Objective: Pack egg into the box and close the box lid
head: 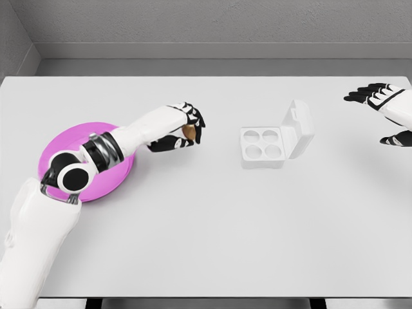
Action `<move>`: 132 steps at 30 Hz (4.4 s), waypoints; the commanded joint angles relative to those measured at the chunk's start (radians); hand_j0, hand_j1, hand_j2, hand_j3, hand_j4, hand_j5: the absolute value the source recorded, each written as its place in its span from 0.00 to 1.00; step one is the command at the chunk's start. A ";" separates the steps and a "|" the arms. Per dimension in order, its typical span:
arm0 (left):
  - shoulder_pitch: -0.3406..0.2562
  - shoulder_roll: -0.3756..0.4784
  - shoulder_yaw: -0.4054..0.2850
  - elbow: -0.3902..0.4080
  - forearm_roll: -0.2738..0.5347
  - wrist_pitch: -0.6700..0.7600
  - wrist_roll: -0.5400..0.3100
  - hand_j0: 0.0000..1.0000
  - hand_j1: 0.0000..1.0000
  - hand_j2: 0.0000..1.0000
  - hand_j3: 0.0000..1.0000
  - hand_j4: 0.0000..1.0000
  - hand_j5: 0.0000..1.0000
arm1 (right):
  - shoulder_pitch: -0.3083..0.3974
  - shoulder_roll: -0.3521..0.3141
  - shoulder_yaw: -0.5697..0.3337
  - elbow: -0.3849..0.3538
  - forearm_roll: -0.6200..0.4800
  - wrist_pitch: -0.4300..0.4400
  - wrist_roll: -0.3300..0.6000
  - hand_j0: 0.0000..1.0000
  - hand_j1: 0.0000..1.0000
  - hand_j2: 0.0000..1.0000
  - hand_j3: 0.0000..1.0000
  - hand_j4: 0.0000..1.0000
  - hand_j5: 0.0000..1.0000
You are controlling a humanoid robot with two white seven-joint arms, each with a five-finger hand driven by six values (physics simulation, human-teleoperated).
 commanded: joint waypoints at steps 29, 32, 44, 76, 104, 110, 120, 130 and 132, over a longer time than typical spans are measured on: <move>-0.114 -0.235 -0.097 0.224 -0.230 0.001 0.002 0.28 0.28 0.28 0.28 0.28 0.28 | 0.002 0.000 0.000 -0.007 -0.007 0.001 -0.002 1.00 1.00 1.00 1.00 1.00 1.00; -0.130 -0.235 -0.109 0.244 -0.231 0.001 0.002 0.28 0.28 0.28 0.28 0.28 0.28 | 0.002 0.000 0.000 -0.007 -0.007 0.001 -0.002 1.00 1.00 1.00 1.00 1.00 1.00; -0.179 -0.235 -0.162 0.250 -0.244 0.002 0.002 0.27 0.27 0.27 0.27 0.27 0.27 | 0.002 0.000 0.000 -0.010 -0.008 0.001 -0.002 1.00 1.00 1.00 1.00 1.00 1.00; -0.270 -0.235 -0.281 0.261 -0.238 0.005 0.002 0.63 0.63 0.63 0.63 0.63 0.63 | 0.002 0.000 0.000 -0.010 -0.008 0.001 -0.002 1.00 1.00 1.00 1.00 1.00 1.00; -0.210 -0.235 -0.155 0.151 -0.242 0.064 0.002 0.85 0.85 0.85 0.85 0.85 0.85 | 0.003 0.000 0.003 -0.011 -0.007 0.001 -0.001 1.00 1.00 1.00 1.00 1.00 1.00; -0.109 -0.235 0.092 -0.167 -0.227 0.064 0.002 1.00 1.00 1.00 1.00 1.00 1.00 | 0.011 0.015 0.010 -0.011 -0.003 0.001 0.001 1.00 1.00 1.00 1.00 1.00 1.00; 0.141 0.167 0.417 -0.182 0.357 -0.320 0.002 1.00 1.00 1.00 1.00 1.00 1.00 | 0.009 0.064 0.053 -0.034 0.026 0.001 0.001 1.00 1.00 1.00 1.00 1.00 1.00; 0.285 0.184 0.588 0.020 0.364 -0.320 0.002 1.00 1.00 1.00 1.00 1.00 1.00 | 0.020 0.060 0.075 -0.083 0.026 0.001 0.001 1.00 1.00 1.00 1.00 1.00 1.00; 0.316 0.182 0.568 0.009 0.299 -0.320 0.002 1.00 1.00 1.00 1.00 1.00 1.00 | 0.025 0.058 0.075 -0.083 0.026 0.001 0.001 1.00 1.00 1.00 1.00 1.00 1.00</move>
